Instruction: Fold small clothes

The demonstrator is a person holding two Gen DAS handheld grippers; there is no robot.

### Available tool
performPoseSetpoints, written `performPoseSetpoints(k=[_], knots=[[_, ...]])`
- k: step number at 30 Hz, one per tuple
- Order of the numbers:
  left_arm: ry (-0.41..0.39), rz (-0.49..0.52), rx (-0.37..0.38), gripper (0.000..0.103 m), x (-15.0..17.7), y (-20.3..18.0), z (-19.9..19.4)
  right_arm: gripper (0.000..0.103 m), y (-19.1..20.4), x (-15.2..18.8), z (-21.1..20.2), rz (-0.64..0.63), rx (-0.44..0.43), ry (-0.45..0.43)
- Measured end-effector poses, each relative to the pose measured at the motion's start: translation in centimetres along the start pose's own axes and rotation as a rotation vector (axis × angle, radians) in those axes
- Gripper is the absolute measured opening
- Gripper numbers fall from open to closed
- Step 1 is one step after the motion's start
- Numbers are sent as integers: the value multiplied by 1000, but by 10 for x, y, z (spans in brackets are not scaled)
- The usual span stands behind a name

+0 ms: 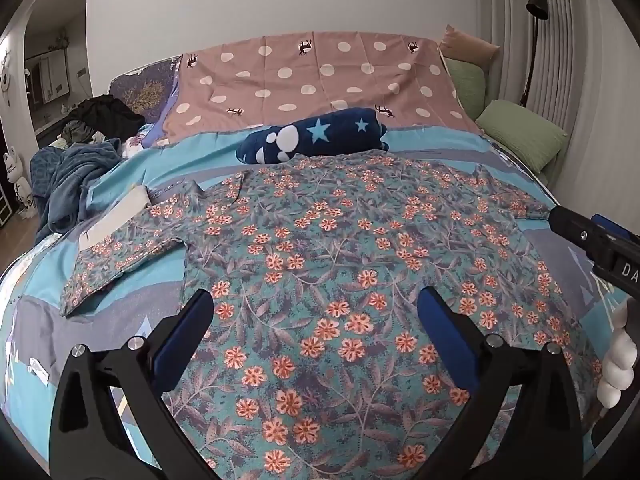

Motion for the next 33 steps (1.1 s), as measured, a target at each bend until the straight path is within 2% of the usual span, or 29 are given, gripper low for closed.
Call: performPoseSetpoints(k=[5, 9, 10, 21, 25, 29, 33], knots=[[-26, -12, -3, 102, 9, 4, -6, 101, 3, 2, -1, -8, 6, -8], [-9, -30, -8, 102, 13, 9, -1, 101, 2, 4, -3, -3, 4, -3], [8, -35, -10, 102, 6, 9, 6, 101, 2, 4, -4, -2, 4, -3], [-80, -77, 3, 102, 3, 11, -7, 101, -1, 8, -4, 8, 11, 2], [-68, -38, 13, 102, 2, 6, -6, 101, 2, 10, -4, -9, 17, 5], [-21, -16, 50, 102, 4, 2, -1, 101, 4, 11, -3, -16, 24, 7], [23, 17, 70, 97, 8, -2, 5, 101, 3, 11, -2, -15, 29, 11]])
Point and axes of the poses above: each gripper's, at about its wrist camera, not at the fingertips, and z roughly the way its jaws point, y to its left, x to its underside, the point moved 2 cm from there along z, roughly the way its jaws point, and after that the axes turned 2 degrees about -z, right-handed, at the moved point
